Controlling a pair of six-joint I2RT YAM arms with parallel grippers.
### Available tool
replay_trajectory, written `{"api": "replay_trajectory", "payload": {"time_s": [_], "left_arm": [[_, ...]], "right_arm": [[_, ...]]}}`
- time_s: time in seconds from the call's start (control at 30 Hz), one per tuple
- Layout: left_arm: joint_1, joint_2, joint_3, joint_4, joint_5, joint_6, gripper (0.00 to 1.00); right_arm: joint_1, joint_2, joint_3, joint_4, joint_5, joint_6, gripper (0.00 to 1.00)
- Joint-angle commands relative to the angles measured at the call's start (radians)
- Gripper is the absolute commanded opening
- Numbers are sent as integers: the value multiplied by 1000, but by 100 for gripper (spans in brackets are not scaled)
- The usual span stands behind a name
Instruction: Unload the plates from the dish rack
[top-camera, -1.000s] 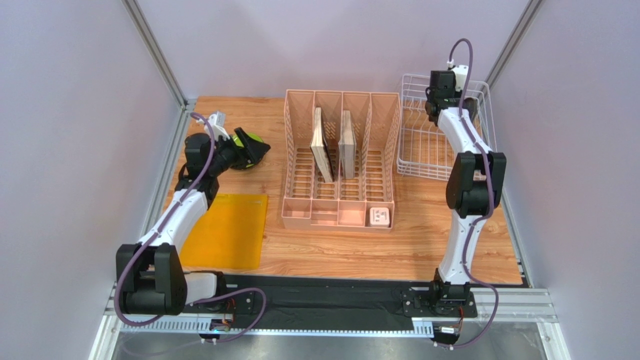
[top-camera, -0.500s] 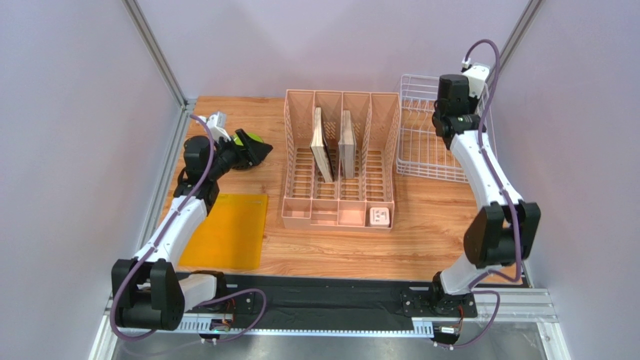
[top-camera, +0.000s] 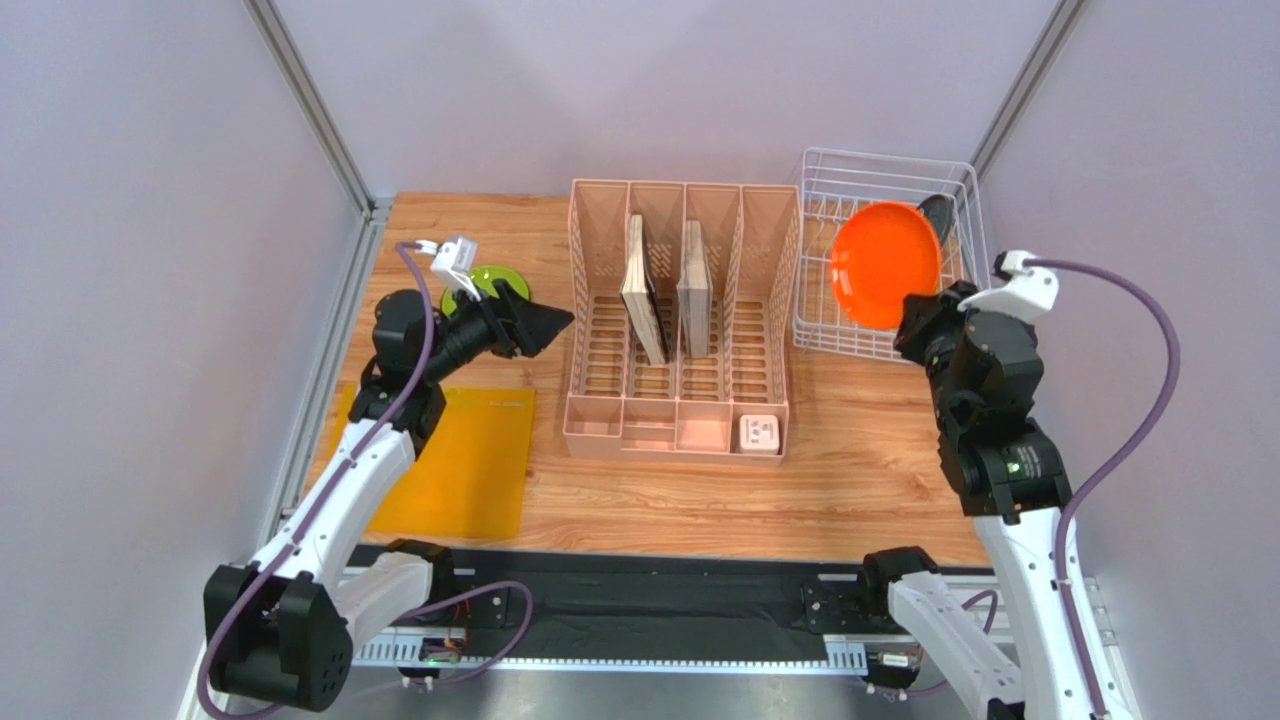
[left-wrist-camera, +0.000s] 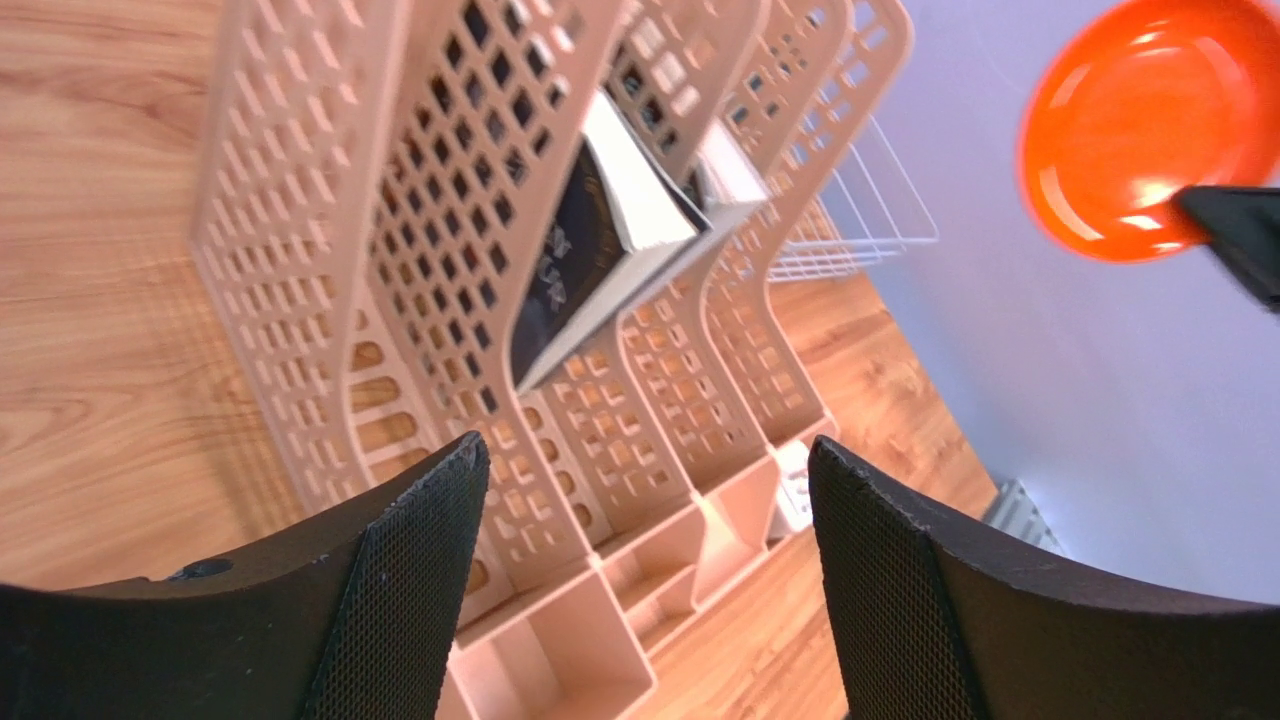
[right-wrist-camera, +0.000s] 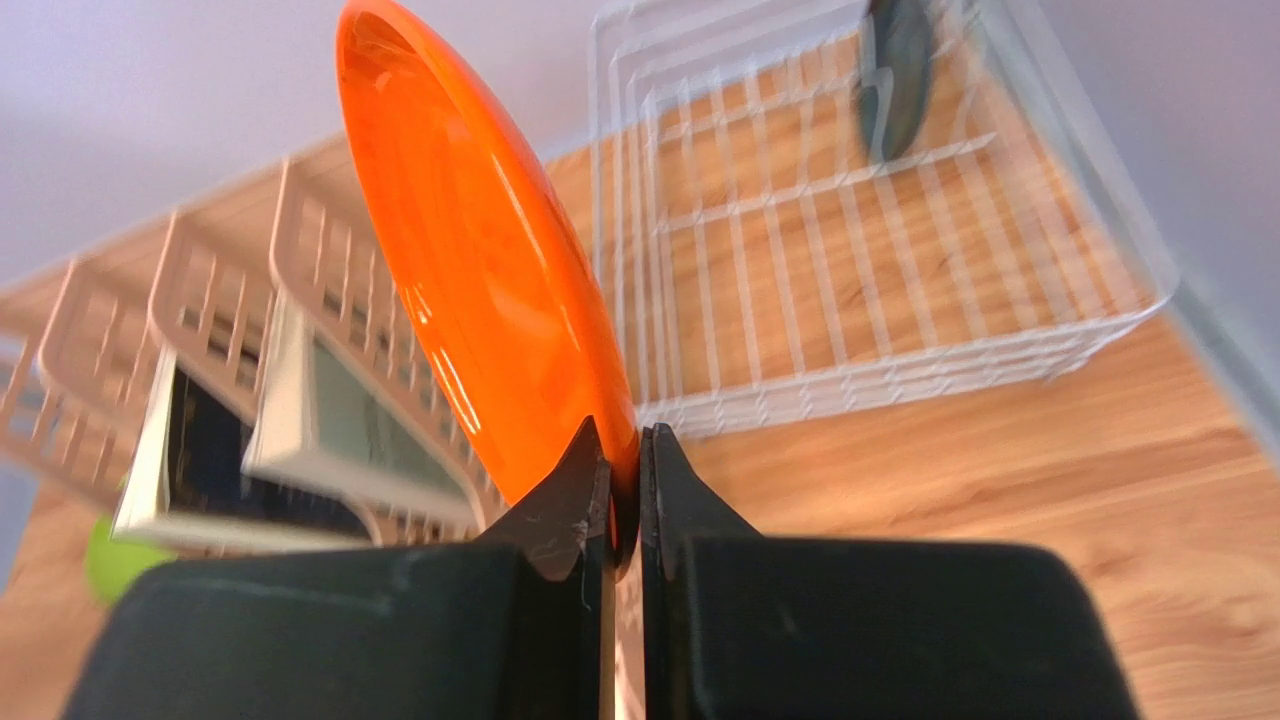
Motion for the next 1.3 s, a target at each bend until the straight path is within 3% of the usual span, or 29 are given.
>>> {"api": "replay_trajectory", "payload": {"time_s": [0.0, 0.1, 0.3, 0.63, 0.93, 0.97, 1.07, 1.1, 1.27], "left_arm": [[-47, -79, -43, 1, 21, -6, 84], [-78, -133, -100, 8, 4, -18, 85], [-173, -182, -180, 61, -63, -47, 85], [-417, -3, -157, 169, -209, -36, 85], [-491, 126, -140, 301, -232, -59, 82], [-495, 133, -143, 330, -232, -62, 78], [-508, 160, -149, 373, -235, -72, 52], [-509, 163, -154, 387, -235, -75, 37], [-514, 180, -172, 459, -208, -78, 1]], "right_arm": [[4, -26, -144, 17, -308, 85, 0], [19, -39, -237, 46, -418, 112, 0], [120, -42, -320, 80, -461, 146, 0], [340, 29, -332, 168, -458, 232, 0], [452, 105, -322, 267, -493, 285, 0], [458, 108, -322, 275, -506, 290, 0], [459, 108, -319, 289, -539, 299, 0], [461, 108, -319, 298, -550, 301, 0], [459, 118, -320, 344, -621, 335, 0]]}}
